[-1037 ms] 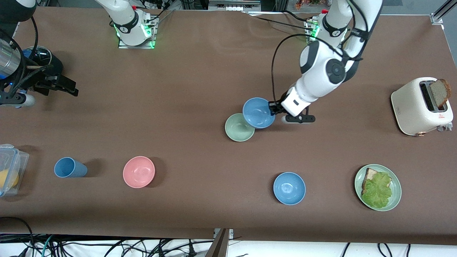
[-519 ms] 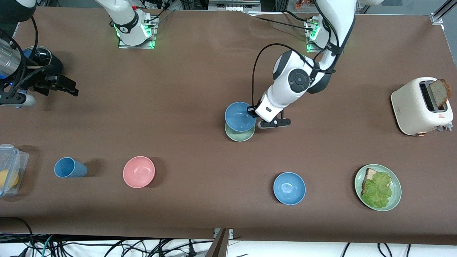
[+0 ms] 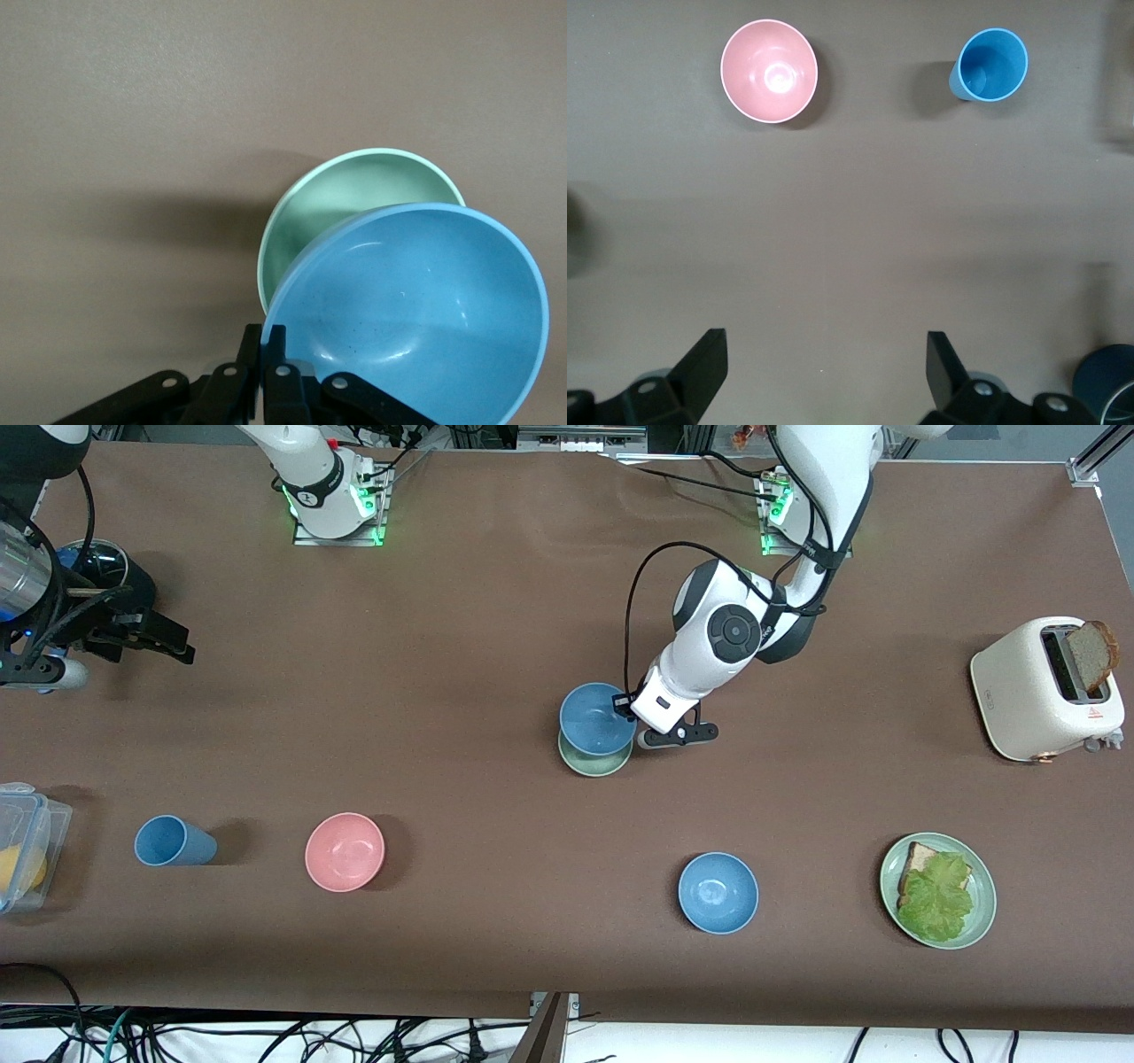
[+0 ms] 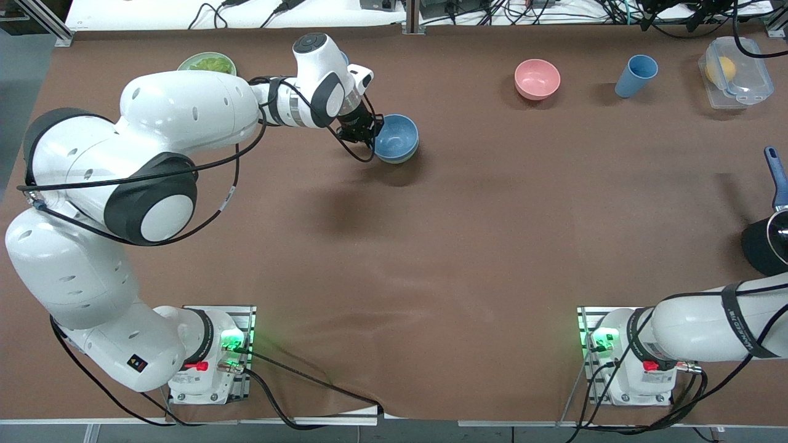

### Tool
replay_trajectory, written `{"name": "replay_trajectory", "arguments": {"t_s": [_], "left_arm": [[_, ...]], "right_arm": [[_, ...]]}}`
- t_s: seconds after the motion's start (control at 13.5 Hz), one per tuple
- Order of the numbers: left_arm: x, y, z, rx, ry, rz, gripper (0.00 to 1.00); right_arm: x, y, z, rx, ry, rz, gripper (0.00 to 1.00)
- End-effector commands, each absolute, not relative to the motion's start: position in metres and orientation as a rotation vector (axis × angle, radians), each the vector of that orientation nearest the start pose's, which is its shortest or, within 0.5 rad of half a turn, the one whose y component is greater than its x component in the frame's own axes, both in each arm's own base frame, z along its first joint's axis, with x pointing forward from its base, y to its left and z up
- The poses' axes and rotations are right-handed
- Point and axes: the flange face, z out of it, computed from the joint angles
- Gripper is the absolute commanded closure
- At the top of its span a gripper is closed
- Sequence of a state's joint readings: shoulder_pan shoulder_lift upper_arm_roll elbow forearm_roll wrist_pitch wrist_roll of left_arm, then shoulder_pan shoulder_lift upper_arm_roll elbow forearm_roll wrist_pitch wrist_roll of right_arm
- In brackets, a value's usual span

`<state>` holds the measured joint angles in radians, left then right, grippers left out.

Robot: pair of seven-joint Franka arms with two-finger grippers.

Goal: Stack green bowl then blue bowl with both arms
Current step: 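Lower the blue bowl into the green bowl and open the left gripper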

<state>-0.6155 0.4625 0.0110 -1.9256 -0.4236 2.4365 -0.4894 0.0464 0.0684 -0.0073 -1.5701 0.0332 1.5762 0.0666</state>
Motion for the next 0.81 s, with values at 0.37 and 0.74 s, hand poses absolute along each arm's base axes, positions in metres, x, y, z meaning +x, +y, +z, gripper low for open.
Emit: {"name": "replay_trajectory", "arguments": {"t_s": [0.37,0.74], "left_arm": [[0.531,-0.365,0.245,-3.364,-0.345,0.129,0.94],[0.551,-0.370,0.272,-3.394,-0.436,0.080,0.57]], "right_arm": [[0.575,0.030,0.593,-3.113,0.032,0.096,0.01],[0.575,0.029,0.593,-3.113,0.034,0.096,0.01]]}}
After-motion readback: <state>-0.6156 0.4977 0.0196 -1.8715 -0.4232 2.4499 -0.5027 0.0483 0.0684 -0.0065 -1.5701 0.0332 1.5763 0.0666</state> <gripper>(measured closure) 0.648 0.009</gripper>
